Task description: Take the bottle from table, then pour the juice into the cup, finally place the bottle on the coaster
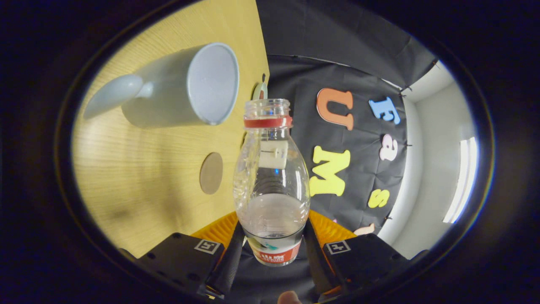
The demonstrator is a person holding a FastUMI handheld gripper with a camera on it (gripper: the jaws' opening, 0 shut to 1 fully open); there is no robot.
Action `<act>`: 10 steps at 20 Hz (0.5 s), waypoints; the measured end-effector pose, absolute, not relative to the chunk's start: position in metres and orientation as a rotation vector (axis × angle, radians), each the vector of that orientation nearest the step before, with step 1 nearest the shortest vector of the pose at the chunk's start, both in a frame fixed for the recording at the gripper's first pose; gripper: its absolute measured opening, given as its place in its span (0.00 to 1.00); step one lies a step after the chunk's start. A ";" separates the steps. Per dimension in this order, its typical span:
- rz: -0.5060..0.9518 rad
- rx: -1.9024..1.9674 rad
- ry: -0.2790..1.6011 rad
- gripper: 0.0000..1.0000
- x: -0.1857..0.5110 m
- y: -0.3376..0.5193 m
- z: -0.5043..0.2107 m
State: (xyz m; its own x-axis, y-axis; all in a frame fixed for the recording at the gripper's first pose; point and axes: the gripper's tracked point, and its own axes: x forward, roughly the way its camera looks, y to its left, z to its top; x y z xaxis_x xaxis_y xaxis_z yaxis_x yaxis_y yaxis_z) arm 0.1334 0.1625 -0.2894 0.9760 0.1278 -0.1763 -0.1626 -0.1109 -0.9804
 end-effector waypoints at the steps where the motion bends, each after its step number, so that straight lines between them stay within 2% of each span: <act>1: 0.243 -1.673 0.025 0.76 0.134 0.163 -0.288; 10: 0.228 -1.713 -0.004 0.76 0.136 0.162 -0.280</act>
State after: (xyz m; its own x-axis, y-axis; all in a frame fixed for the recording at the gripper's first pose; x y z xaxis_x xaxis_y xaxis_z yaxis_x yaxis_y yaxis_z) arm 0.1361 0.1617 -0.2803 0.9798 0.1328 -0.1495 -0.1282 -0.1567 -0.9793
